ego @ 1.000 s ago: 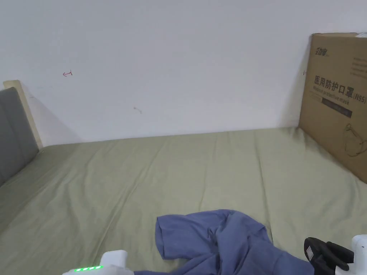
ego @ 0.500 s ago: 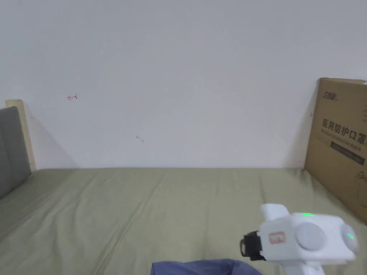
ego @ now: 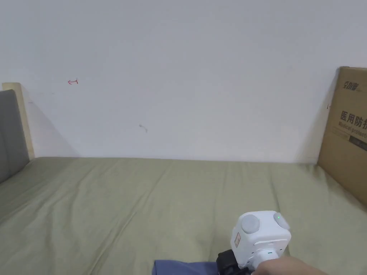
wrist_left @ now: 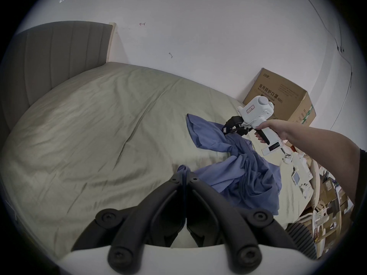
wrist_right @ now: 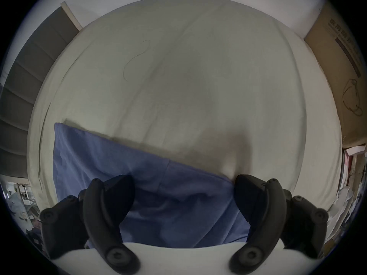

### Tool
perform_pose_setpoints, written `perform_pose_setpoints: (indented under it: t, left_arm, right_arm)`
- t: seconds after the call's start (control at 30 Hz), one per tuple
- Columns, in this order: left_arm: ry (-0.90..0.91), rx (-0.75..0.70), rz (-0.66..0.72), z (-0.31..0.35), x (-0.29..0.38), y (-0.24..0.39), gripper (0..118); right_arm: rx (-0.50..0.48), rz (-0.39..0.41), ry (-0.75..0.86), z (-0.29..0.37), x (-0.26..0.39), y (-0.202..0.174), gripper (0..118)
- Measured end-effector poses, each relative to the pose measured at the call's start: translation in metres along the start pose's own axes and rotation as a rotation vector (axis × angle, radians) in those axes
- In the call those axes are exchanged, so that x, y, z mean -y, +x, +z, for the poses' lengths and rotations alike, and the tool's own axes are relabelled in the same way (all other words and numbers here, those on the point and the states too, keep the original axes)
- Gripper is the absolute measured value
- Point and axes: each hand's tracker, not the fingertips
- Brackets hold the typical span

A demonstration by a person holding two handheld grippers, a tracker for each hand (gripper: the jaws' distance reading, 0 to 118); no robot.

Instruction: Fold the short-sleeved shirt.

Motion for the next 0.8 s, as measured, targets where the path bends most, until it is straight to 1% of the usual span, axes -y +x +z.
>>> perform_pose_setpoints:
  t: [0.03, 0.07, 0.1, 0.13, 0.17, 0.2, 0.23, 0.27, 0.3, 0.33, 0.37, 0.4, 0.43, 0.5, 0.57, 0.6, 0.67, 0.8]
  left_arm:
    - [0.001, 0.000, -0.007, -0.001, -0.001, -0.001, 1]
    - [0.001, 0.002, -0.003, -0.002, 0.000, 0.000, 1]
    - [0.002, 0.004, 0.006, -0.003, 0.001, -0.001, 1]
    - [0.003, 0.008, 0.019, -0.005, 0.001, -0.002, 1]
    - [-0.002, 0.008, 0.036, -0.006, 0.001, -0.002, 1]
    - [0.001, 0.003, 0.058, -0.004, 0.002, -0.001, 1]
    - [0.006, 0.011, 0.084, -0.002, 0.002, -0.001, 1]
    - [0.010, 0.025, 0.107, 0.000, 0.001, -0.002, 1]
    - [0.012, 0.032, 0.118, 0.004, -0.001, -0.002, 1]
    - [0.020, 0.033, 0.123, 0.009, -0.003, 0.000, 1]
    - [0.032, 0.035, 0.121, 0.015, -0.005, 0.001, 1]
    - [0.046, 0.032, 0.113, 0.021, -0.010, 0.003, 1]
    - [0.058, 0.029, 0.098, 0.026, -0.015, 0.004, 1]
    - [0.086, 0.031, 0.059, 0.041, -0.032, 0.009, 1]
    - [0.114, 0.035, 0.021, 0.052, -0.051, 0.012, 1]
    - [0.136, 0.039, -0.003, 0.059, -0.063, 0.013, 1]
    - [0.162, 0.047, -0.044, 0.069, -0.086, 0.018, 1]
    - [0.253, 0.155, 0.023, 0.099, -0.142, 0.026, 1]
  right_arm:
    - [0.004, 0.006, 0.017, 0.003, 0.002, -0.001, 100]
    - [0.005, 0.019, 0.034, 0.006, 0.005, -0.002, 87]
    - [-0.003, 0.048, 0.059, 0.014, 0.009, -0.004, 65]
    - [-0.013, 0.073, 0.079, 0.020, 0.012, -0.005, 28]
    - [-0.018, 0.091, 0.105, 0.028, 0.015, -0.007, 2]
    - [-0.046, 0.106, 0.123, 0.035, 0.019, -0.008, 2]
    - [-0.026, 0.087, 0.164, 0.046, 0.029, -0.014, 2]
    - [-0.037, 0.117, 0.190, 0.058, 0.036, -0.015, 2]
    - [-0.074, 0.113, 0.245, 0.072, 0.045, -0.013, 2]
    - [-0.130, 0.086, 0.312, 0.089, 0.056, -0.008, 2]
    - [-0.158, 0.050, 0.378, 0.111, 0.070, 0.001, 2]
    - [-0.153, 0.016, 0.432, 0.130, 0.083, 0.007, 2]
    - [-0.144, -0.001, 0.467, 0.146, 0.095, 0.012, 2]
    - [-0.156, -0.025, 0.522, 0.188, 0.123, 0.029, 2]
    - [-0.175, -0.032, 0.568, 0.224, 0.147, 0.042, 2]
    - [-0.161, -0.050, 0.603, 0.245, 0.162, 0.048, 2]
    - [-0.168, -0.075, 0.648, 0.281, 0.182, 0.061, 2]
    - [-0.204, -0.145, 0.719, 0.348, 0.212, 0.081, 2]
